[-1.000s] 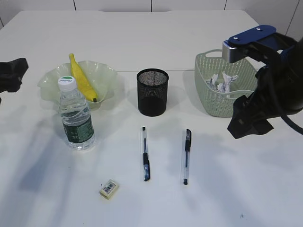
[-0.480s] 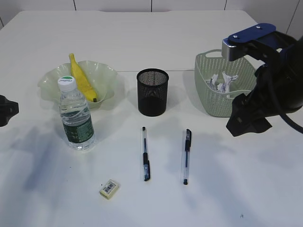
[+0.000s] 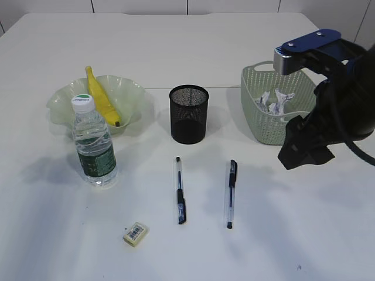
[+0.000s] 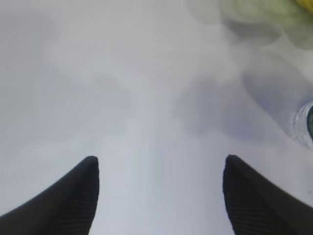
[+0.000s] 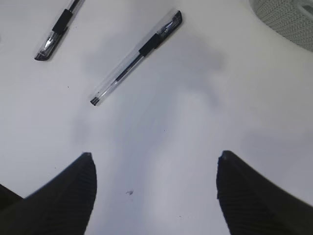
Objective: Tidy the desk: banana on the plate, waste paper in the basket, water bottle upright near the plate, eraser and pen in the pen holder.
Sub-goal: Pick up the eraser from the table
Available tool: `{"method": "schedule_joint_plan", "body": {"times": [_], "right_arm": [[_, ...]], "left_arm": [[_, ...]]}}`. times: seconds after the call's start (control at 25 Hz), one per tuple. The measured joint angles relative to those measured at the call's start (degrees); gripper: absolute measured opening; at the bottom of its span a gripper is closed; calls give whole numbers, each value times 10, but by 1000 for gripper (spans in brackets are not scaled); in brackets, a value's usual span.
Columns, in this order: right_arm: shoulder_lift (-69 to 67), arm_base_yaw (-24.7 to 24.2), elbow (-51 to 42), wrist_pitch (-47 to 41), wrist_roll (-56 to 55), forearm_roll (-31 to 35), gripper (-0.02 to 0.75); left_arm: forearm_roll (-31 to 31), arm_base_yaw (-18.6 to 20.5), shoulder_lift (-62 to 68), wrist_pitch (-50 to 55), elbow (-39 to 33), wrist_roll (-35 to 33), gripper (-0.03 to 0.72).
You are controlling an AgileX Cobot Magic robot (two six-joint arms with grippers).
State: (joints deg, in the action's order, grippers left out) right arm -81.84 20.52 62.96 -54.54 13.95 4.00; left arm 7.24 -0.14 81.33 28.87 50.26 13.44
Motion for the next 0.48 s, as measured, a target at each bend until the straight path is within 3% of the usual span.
{"method": "schedule_joint_plan", "body": {"times": [0.24, 0.48], "right_arm": [[0, 0, 7, -18, 0, 24, 568], [0, 0, 41, -41, -1, 30, 568]], "left_arm": [[-38, 0, 0, 192, 63, -73, 540], [-108, 0, -1, 265, 66, -85, 538]]}}
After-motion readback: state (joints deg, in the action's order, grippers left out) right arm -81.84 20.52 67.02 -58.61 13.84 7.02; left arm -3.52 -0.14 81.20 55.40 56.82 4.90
